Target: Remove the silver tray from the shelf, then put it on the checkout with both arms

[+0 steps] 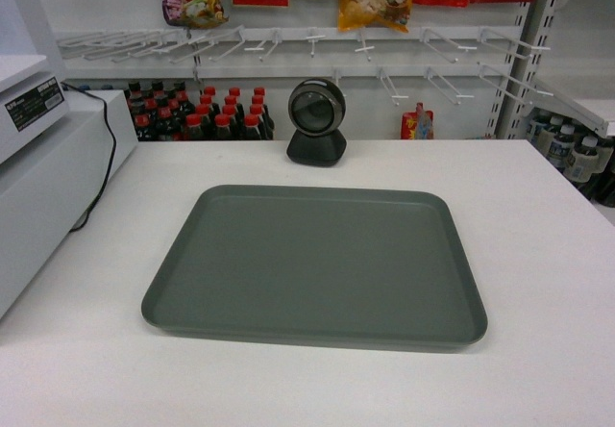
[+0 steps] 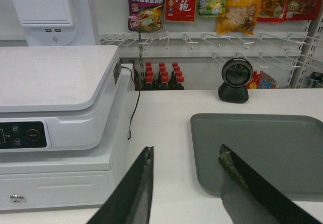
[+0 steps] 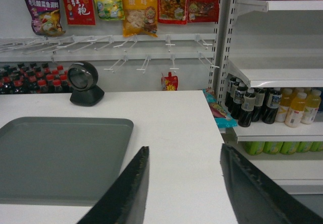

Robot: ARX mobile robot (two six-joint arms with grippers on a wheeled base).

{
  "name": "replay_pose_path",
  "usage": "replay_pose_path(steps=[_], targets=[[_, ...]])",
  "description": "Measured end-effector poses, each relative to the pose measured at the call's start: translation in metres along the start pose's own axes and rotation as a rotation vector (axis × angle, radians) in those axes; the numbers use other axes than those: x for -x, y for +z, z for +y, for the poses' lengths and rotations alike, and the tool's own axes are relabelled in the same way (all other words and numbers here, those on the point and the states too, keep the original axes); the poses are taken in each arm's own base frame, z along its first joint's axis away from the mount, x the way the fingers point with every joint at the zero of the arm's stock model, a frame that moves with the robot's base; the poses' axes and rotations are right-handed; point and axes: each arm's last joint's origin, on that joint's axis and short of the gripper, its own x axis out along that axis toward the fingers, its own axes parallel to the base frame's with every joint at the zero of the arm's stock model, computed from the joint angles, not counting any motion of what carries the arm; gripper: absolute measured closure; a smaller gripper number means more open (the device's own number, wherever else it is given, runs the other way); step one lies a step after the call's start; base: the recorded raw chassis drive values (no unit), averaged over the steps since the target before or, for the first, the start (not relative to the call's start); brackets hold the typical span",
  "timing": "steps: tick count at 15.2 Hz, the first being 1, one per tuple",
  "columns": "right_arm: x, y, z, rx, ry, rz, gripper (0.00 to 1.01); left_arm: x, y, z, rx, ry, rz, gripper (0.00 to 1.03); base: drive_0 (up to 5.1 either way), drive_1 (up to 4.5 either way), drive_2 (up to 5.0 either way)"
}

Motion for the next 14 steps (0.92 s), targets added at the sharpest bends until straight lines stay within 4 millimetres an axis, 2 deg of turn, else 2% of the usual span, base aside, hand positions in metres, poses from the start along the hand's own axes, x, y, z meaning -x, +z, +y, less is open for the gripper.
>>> replay_pose_path(steps=[5,6,14], targets=[[0.0000,0.0000,0.0000,0.000,0.000,0.000,0.01,0.0000,0.0000,0.0000,0.000,0.000,0.000,0.05,0.0,0.00,0.0],[0.0000,0.0000,0.0000,0.000,0.000,0.000,0.04,0.0000,0.0000,0.0000,0.000,0.000,0.000,0.05,0.0,0.00,0.0],[0.0000,0.0000,0.0000,0.000,0.000,0.000,0.03,0.0000,0.0000,0.0000,0.000,0.000,0.000,0.05,0.0,0.00,0.0]])
